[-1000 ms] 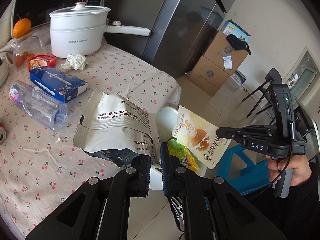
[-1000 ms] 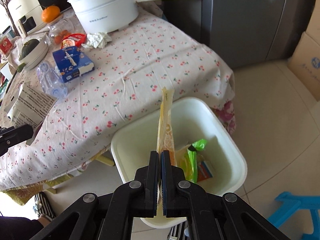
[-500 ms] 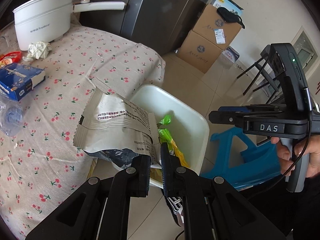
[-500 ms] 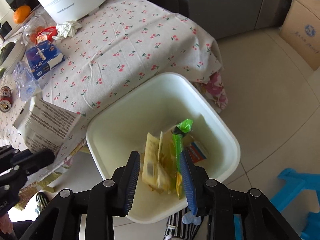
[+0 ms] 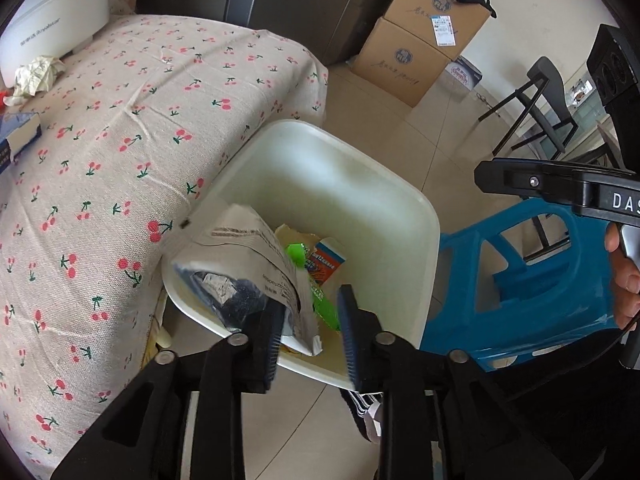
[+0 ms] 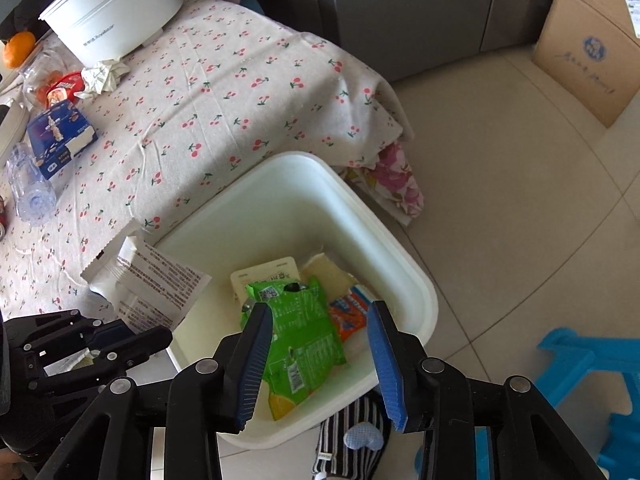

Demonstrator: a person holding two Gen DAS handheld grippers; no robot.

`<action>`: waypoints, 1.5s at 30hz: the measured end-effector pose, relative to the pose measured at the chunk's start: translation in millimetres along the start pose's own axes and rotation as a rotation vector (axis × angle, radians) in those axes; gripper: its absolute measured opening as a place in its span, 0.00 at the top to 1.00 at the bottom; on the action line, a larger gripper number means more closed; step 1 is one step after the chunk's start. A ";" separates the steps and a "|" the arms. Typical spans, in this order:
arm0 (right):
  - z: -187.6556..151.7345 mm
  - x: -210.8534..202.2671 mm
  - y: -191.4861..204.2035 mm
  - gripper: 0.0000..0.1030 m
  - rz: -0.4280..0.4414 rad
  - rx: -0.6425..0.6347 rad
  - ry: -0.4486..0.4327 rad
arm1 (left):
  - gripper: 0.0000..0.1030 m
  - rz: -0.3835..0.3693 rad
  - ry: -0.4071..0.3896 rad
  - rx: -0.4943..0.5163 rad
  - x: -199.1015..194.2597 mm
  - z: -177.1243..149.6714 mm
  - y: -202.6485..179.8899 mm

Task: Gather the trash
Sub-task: 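Carry the silver pouch and cream pouch to the white bin and release both, then grasp the red milk can with the left tool while the right tool grasps the water bottle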

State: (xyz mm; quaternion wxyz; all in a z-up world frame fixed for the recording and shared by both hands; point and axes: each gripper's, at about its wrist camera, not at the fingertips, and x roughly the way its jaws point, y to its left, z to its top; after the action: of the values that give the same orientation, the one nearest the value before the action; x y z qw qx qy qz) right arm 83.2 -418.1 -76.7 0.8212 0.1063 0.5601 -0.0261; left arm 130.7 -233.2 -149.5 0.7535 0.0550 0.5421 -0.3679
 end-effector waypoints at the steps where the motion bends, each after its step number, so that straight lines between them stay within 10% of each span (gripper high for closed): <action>1: 0.3 -0.3 -0.5 0.56 -0.001 0.001 -0.001 | 0.45 0.001 -0.006 -0.006 -1.1 0.0 1.3; 24: 22.1 -8.2 70.5 0.29 0.045 -0.065 -0.070 | 0.11 0.243 -0.172 -0.182 -137.0 -52.2 96.5; 40: 38.7 28.9 206.1 0.26 0.069 -0.280 -0.058 | 0.00 0.549 -0.210 -0.555 -211.3 -98.9 241.8; 45: 61.1 40.0 250.4 0.26 0.100 -0.346 -0.045 | 0.00 0.510 -0.226 -0.706 -221.3 -99.5 300.9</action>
State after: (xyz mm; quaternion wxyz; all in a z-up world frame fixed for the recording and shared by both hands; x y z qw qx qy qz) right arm 194.4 -183.1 -55.9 0.8398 -0.0093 0.5317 0.1094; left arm 206.8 141.9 -95.2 0.8472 -0.1141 0.5178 0.0336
